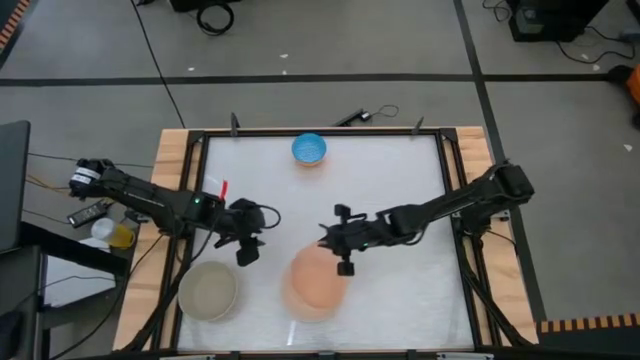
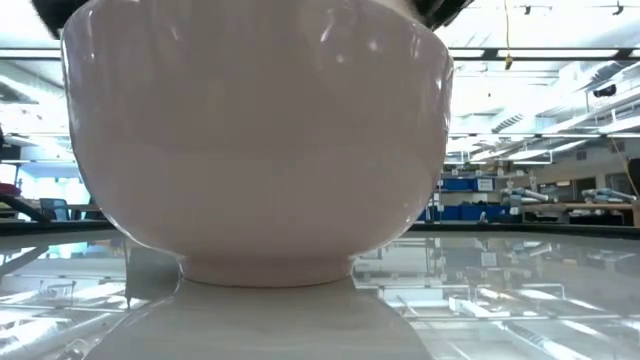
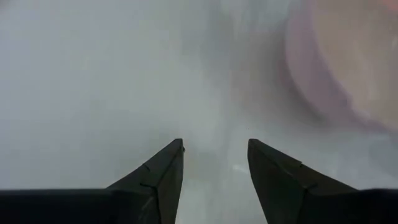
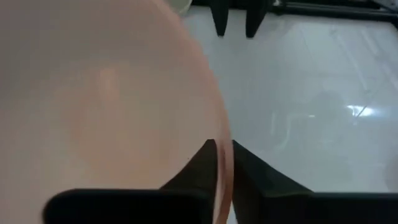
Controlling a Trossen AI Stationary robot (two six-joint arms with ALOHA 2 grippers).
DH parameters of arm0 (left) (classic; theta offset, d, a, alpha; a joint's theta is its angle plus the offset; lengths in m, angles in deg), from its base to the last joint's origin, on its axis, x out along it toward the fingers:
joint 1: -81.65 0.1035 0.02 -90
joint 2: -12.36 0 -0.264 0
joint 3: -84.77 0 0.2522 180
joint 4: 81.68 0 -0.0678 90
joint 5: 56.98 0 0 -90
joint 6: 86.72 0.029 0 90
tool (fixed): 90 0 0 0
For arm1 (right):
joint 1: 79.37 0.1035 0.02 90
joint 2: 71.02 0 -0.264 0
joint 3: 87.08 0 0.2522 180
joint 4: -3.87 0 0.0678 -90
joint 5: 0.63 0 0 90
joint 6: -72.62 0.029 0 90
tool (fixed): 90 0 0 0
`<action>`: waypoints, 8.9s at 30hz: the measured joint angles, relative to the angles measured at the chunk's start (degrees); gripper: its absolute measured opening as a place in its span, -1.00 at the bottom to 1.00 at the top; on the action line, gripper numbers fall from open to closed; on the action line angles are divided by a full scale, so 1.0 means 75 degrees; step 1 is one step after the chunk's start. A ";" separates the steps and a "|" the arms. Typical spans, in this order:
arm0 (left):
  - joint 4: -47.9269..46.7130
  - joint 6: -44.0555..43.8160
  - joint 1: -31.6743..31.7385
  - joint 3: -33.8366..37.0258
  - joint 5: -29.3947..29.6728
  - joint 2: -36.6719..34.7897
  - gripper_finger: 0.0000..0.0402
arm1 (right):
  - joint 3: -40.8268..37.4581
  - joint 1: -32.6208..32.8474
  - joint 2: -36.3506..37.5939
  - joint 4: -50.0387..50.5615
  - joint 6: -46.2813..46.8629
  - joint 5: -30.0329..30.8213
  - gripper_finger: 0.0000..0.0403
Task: Nest bowls inside each other
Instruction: Stack the orange bowl on top of the white bowl, then stack the gray bowl on top of the orange bowl, then stack the blue bowl on top of the gray bowl, then return to Home Position
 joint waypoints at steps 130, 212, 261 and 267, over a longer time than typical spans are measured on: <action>0.1249 0.0207 -0.0192 -0.0108 0.3046 0.0167 0.07 | 0.2719 -0.6161 -0.2699 0.2062 -0.7130 -0.3286 -0.04; 0.0862 -0.0928 -0.1943 0.0376 0.7100 -0.0555 0.07 | 0.1569 0.0617 0.1534 0.3247 0.0115 0.0779 0.00; 0.4127 0.3858 0.4254 0.4584 -0.0990 -0.8533 -0.20 | -0.7686 -0.1326 1.0013 -0.2757 0.0683 0.0529 -0.32; 0.3750 0.3734 0.4248 0.4667 -0.0973 -0.8515 -0.20 | -0.7935 -0.1596 1.1228 -0.2175 0.0896 0.0441 -0.32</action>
